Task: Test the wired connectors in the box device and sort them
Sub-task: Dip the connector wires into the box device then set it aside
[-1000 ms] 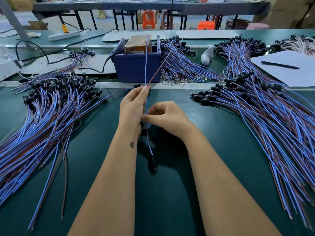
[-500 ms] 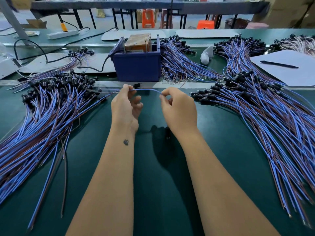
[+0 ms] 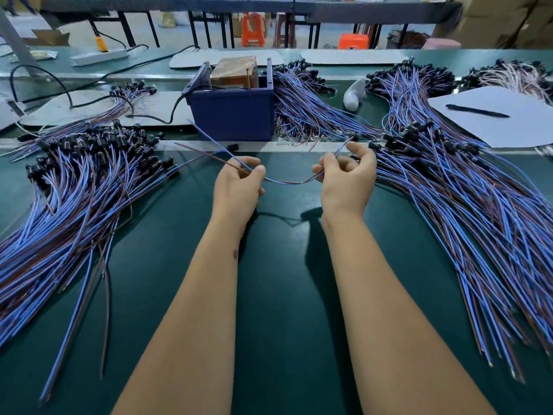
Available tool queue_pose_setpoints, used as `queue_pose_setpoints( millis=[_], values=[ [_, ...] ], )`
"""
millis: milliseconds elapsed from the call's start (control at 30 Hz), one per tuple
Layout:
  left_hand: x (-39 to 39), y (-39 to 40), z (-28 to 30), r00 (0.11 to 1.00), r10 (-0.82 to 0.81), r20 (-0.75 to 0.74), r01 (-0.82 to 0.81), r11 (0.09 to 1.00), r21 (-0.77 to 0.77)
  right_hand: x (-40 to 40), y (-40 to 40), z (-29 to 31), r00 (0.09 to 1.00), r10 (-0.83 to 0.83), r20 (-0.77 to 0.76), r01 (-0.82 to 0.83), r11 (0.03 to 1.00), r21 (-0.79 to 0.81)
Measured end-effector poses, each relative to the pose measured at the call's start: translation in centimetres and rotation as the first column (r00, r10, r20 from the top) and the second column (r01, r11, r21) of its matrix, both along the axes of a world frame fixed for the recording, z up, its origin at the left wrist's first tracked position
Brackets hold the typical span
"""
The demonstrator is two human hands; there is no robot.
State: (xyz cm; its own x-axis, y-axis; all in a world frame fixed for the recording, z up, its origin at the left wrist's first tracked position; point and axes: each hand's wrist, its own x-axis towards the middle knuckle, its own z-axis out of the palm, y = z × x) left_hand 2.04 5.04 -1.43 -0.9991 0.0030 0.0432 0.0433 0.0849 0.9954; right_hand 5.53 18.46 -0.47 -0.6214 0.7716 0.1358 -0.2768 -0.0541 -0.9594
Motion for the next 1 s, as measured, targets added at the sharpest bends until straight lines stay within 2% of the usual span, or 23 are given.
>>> queue_pose_setpoints(
  millis=[100,167,200,300,367,433,533,633,700,767,900,1000],
  values=[
    [0.0,-0.4,0.8,1.000,-0.004,0.016,-0.001,0.955,0.298,-0.1,1.0,-0.4,0.996,0.008,0.084,-0.002,0.997,-0.072],
    [0.4,-0.9,1.3,0.984,-0.176,-0.015,0.165,0.887,0.432,0.0,1.9,-0.9,0.987,0.020,0.158,-0.011,0.998,-0.060],
    [0.7,-0.9,1.6,0.954,-0.297,-0.043,0.285,0.853,0.437,0.2,2.4,-1.1,0.981,0.028,0.191,-0.022,0.999,-0.034],
    [2.5,0.6,1.6,0.814,-0.578,-0.056,0.574,0.785,0.234,1.0,4.7,-1.0,0.960,0.011,0.281,-0.069,0.978,0.196],
    [3.8,2.4,1.3,0.774,-0.633,-0.026,0.634,0.773,0.018,1.7,6.5,-0.3,0.934,-0.030,0.357,-0.124,0.908,0.399],
    [4.9,3.9,1.0,0.754,-0.651,-0.084,0.624,0.751,-0.217,2.6,8.4,0.3,0.879,-0.127,0.459,-0.190,0.790,0.583],
    [6.0,5.0,0.9,0.650,-0.740,-0.172,0.685,0.668,-0.290,3.9,10.8,0.9,0.798,-0.271,0.538,-0.283,0.620,0.732],
    [7.2,5.9,1.0,0.525,-0.843,-0.119,0.756,0.526,-0.389,4.6,12.5,1.5,0.761,-0.346,0.549,-0.296,0.567,0.768],
    [7.6,6.5,0.9,0.495,-0.866,-0.077,0.759,0.473,-0.447,4.9,13.3,1.7,0.745,-0.385,0.545,-0.298,0.539,0.788],
    [7.6,6.6,0.7,0.519,-0.853,-0.053,0.765,0.492,-0.416,4.9,13.8,1.7,0.723,-0.426,0.544,-0.312,0.500,0.807],
    [7.3,6.7,0.7,0.635,-0.769,-0.068,0.716,0.619,-0.323,4.3,12.6,1.5,0.643,-0.530,0.553,-0.385,0.401,0.831],
    [6.7,6.5,0.8,0.768,-0.635,-0.087,0.596,0.758,-0.266,3.2,10.0,1.3,0.669,-0.515,0.536,-0.385,0.377,0.842]
  ],
)
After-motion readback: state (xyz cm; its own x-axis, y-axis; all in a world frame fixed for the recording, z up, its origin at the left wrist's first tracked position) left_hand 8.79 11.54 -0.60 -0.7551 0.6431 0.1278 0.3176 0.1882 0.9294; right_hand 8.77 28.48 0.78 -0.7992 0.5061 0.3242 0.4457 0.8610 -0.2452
